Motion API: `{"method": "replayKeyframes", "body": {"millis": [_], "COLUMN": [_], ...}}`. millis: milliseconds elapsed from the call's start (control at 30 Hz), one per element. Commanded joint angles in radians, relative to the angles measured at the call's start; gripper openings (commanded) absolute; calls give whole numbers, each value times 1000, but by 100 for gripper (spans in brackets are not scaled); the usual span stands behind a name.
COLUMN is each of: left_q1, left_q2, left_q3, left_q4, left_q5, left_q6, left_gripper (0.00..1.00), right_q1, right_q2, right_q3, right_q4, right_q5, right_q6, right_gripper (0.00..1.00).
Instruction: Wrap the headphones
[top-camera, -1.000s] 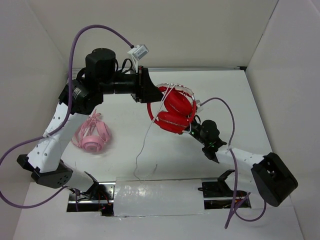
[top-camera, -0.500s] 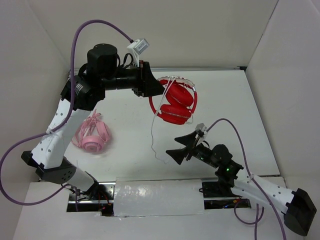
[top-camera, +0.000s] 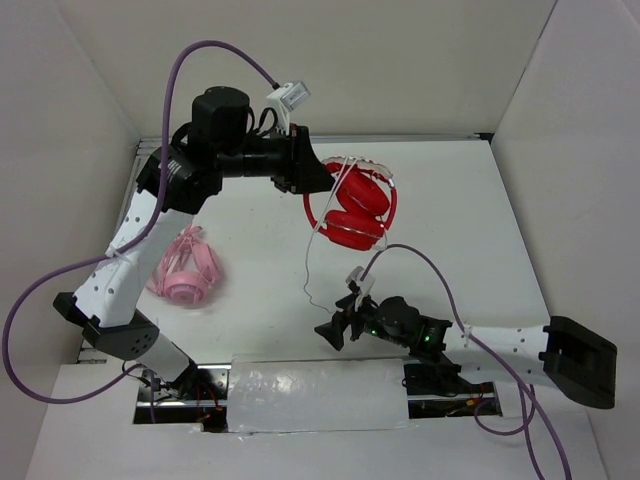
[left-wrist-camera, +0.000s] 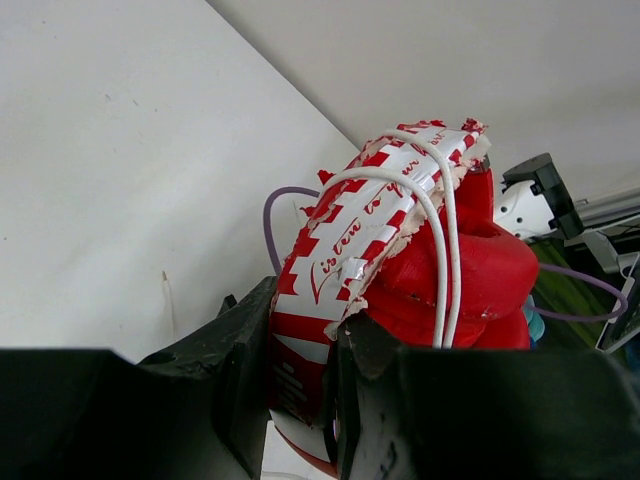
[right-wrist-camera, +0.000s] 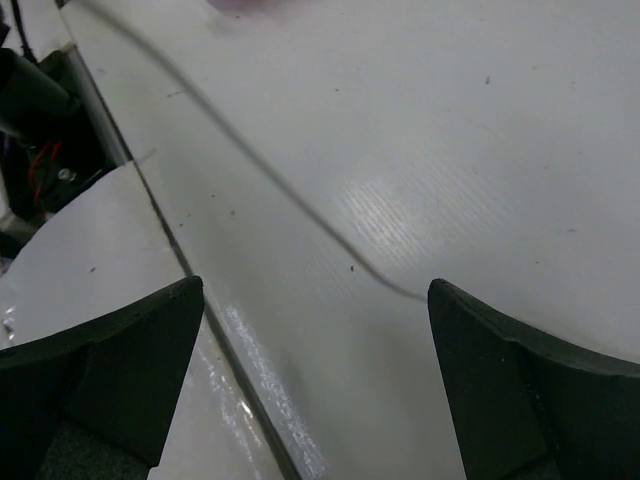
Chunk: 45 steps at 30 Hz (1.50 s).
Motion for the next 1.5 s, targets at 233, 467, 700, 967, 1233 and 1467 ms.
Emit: {"method": "replayKeyframes", "body": {"millis": [233, 467, 700, 967, 1233, 1467], "left_q1": [-1, -8, -19, -62, -174, -180], "left_q2": [-31, -48, -183, -284, -295, -262], "left_q3": [-5, -1, -169, -382, -715, -836], "left_q4": [78, 85, 184, 256, 345, 287], "left_q5": [78, 128, 196, 256, 40, -269], "left_q6": [-3, -8, -14, 6, 31, -63], "left_gripper": [0, 0, 0, 0, 0, 0], "right_q1": [30, -13, -311, -578, -742, -748], "right_q2": [228, 428, 384, 377, 269, 201], "right_q3": [93, 111, 100, 295, 580, 781], "right_q4": [262, 472, 531, 246, -171, -433], "right_q5": [195, 232, -59, -127, -93, 34], "right_q6": [-94, -117, -1, -1, -188, -265], "right_gripper": [100, 24, 0, 0, 0, 0]}}
